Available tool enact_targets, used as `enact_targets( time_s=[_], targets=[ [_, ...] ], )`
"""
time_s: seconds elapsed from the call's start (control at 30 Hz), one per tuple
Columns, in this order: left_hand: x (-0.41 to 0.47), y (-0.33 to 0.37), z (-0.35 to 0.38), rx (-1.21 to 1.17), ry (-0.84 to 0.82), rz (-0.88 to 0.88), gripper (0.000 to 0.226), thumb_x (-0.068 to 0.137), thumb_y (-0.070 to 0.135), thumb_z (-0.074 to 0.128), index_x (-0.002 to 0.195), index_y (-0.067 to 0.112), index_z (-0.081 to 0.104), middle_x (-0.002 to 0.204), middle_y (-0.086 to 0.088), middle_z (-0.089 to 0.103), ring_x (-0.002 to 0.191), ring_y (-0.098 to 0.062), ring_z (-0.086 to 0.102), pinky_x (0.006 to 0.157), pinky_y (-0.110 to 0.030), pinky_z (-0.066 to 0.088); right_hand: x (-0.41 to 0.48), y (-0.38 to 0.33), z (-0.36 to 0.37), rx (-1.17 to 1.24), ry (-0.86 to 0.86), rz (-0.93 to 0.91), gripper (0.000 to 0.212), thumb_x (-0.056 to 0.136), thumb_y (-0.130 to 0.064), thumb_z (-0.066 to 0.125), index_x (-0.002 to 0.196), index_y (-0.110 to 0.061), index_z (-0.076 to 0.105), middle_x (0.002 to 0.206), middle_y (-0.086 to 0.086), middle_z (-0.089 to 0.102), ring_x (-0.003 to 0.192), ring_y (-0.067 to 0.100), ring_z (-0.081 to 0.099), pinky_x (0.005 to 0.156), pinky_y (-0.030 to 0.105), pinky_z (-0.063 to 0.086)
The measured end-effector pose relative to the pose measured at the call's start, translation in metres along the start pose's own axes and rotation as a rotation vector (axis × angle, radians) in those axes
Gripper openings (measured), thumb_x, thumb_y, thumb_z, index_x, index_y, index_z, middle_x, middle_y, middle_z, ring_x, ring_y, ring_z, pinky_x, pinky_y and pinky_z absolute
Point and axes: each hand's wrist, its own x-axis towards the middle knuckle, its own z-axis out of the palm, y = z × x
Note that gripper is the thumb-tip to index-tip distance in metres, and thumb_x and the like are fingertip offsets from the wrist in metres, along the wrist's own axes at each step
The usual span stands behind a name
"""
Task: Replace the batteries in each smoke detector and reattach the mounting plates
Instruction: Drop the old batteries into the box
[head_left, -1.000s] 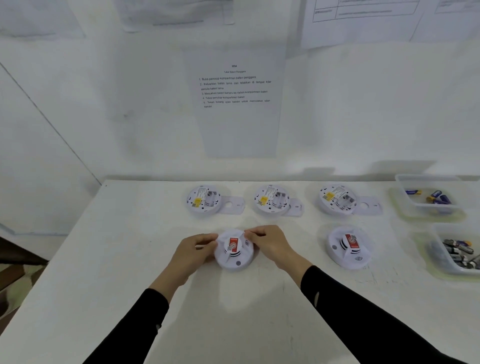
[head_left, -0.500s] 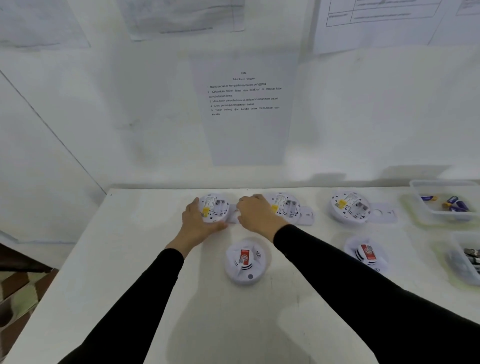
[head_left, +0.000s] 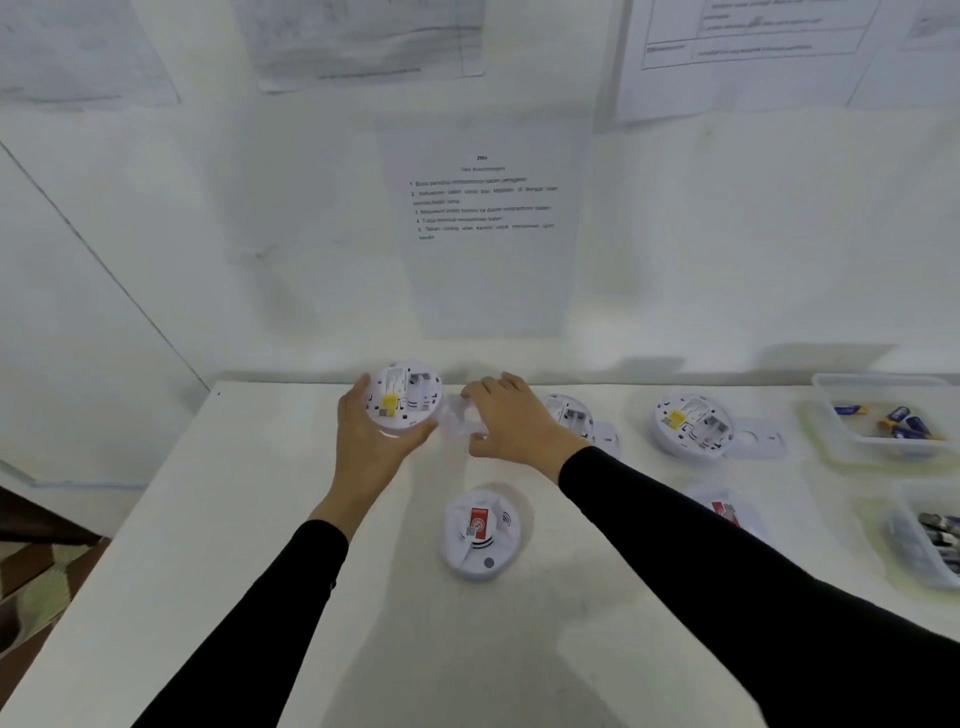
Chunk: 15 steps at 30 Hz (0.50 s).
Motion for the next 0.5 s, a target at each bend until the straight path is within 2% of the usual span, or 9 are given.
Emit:
enact_targets(
  time_s=[0.07,0.17,0.27,0.3,0.4,0.43,0.5],
  targets=[
    [-0.007,0.019,0.005,-0.058,0.027,0.057,0.110,0.063,0.027,0.094,0.150,0.015,0.028,0.143,0.002,0.035,0.132,-0.010,0.041,0.108,-0.029,0.040,-0.028,0.010,-0.016,0.083,0.147,-0.029,0.059,0.074,-0.029,0.065,0.128,-0.011,0.050,0.124,0.006,0.056,0.113,0.025,0.054,0.113,0.034,0.020],
    [-0.025,0.045,0.029,-0.098,-0.030,0.129,0.103,0.063,0.017,0.094,0.144,0.021,0.030,0.135,0.010,0.033,0.128,-0.005,0.041,0.103,-0.020,0.040,-0.092,0.043,-0.038,0.221,0.265,0.006,0.052,0.073,-0.031,0.065,0.122,-0.016,0.055,0.118,-0.002,0.058,0.106,0.019,0.055,0.105,0.030,0.030],
    [-0.055,0.068,0.069,-0.101,-0.156,0.191,0.096,0.059,0.017,0.095,0.132,0.029,0.034,0.128,0.012,0.037,0.119,0.008,0.046,0.095,-0.007,0.042,-0.167,0.085,-0.052,0.358,0.242,0.099,0.050,0.077,-0.029,0.067,0.123,-0.021,0.052,0.118,-0.007,0.056,0.102,0.013,0.052,0.094,0.027,0.040],
    [-0.064,0.073,0.086,-0.104,-0.210,0.201,0.095,0.058,0.020,0.097,0.131,0.028,0.036,0.130,0.009,0.039,0.118,0.011,0.047,0.095,-0.007,0.044,-0.191,0.098,-0.054,0.375,0.228,0.118,0.049,0.077,-0.028,0.068,0.123,-0.022,0.052,0.118,-0.008,0.055,0.101,0.012,0.052,0.091,0.026,0.041],
    [-0.093,0.090,0.137,-0.103,-0.329,0.225,0.095,0.056,0.027,0.098,0.130,0.028,0.040,0.136,0.001,0.043,0.125,-0.006,0.050,0.105,-0.026,0.046,-0.256,0.130,-0.053,0.400,0.176,0.162,0.049,0.076,-0.025,0.069,0.123,-0.020,0.053,0.120,-0.008,0.055,0.104,0.010,0.051,0.089,0.023,0.042],
    [-0.103,0.096,0.153,-0.117,-0.350,0.225,0.097,0.057,0.027,0.097,0.133,0.031,0.037,0.138,0.003,0.042,0.127,-0.008,0.048,0.106,-0.026,0.044,-0.275,0.139,-0.052,0.393,0.159,0.165,0.049,0.076,-0.026,0.068,0.123,-0.020,0.053,0.120,-0.009,0.054,0.104,0.010,0.051,0.089,0.024,0.043],
    [-0.122,0.105,0.182,-0.137,-0.386,0.223,0.101,0.058,0.027,0.096,0.138,0.032,0.035,0.140,0.006,0.041,0.126,-0.005,0.046,0.103,-0.018,0.041,-0.309,0.154,-0.046,0.364,0.133,0.159,0.048,0.076,-0.029,0.066,0.122,-0.019,0.053,0.119,-0.008,0.055,0.101,0.011,0.051,0.088,0.023,0.044]
  ],
)
